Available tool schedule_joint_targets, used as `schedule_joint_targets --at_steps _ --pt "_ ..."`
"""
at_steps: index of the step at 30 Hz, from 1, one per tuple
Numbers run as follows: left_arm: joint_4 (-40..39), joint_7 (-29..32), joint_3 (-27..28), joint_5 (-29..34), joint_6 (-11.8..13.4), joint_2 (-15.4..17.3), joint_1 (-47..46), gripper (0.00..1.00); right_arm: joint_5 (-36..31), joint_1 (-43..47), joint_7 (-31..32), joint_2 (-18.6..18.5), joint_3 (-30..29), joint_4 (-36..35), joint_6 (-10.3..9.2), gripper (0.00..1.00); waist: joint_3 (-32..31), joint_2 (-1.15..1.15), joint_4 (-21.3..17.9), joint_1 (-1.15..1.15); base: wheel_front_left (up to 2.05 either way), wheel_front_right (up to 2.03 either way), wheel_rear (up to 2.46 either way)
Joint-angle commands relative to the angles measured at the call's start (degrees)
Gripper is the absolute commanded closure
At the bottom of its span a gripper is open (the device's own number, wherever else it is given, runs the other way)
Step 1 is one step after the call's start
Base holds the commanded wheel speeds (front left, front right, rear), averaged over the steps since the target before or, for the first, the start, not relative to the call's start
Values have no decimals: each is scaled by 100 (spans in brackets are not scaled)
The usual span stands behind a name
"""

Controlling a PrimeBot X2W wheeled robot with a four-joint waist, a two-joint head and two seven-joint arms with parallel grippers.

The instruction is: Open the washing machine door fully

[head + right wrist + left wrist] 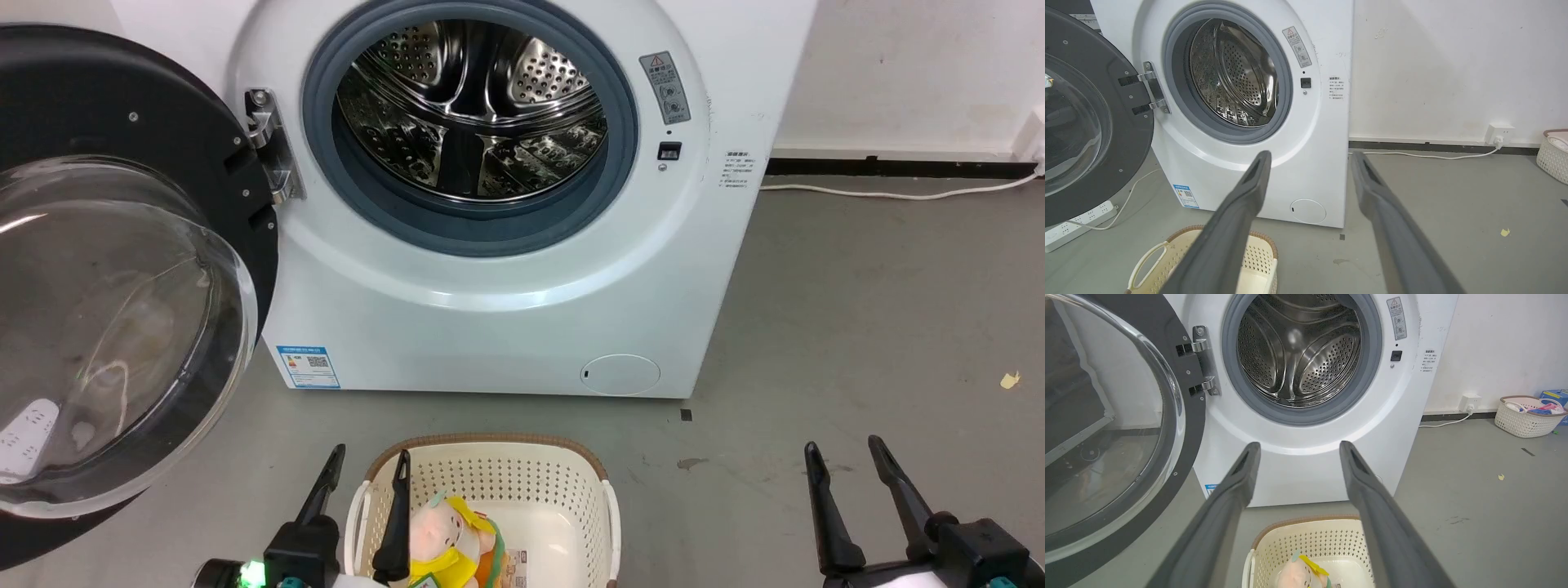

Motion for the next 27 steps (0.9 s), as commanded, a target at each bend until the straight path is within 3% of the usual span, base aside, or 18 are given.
schedule_joint_targets --at_steps 1,27 --pt "-23 -30 25 55 -6 9 12 0 36 18 -26 33 7 14 5 0 -2 0 3 0 0 0 0" --pt "56 -30 80 114 -71 -108 -20 0 -4 -24 -26 36 10 -2 5 0 -23 0 50 0 0 0 0"
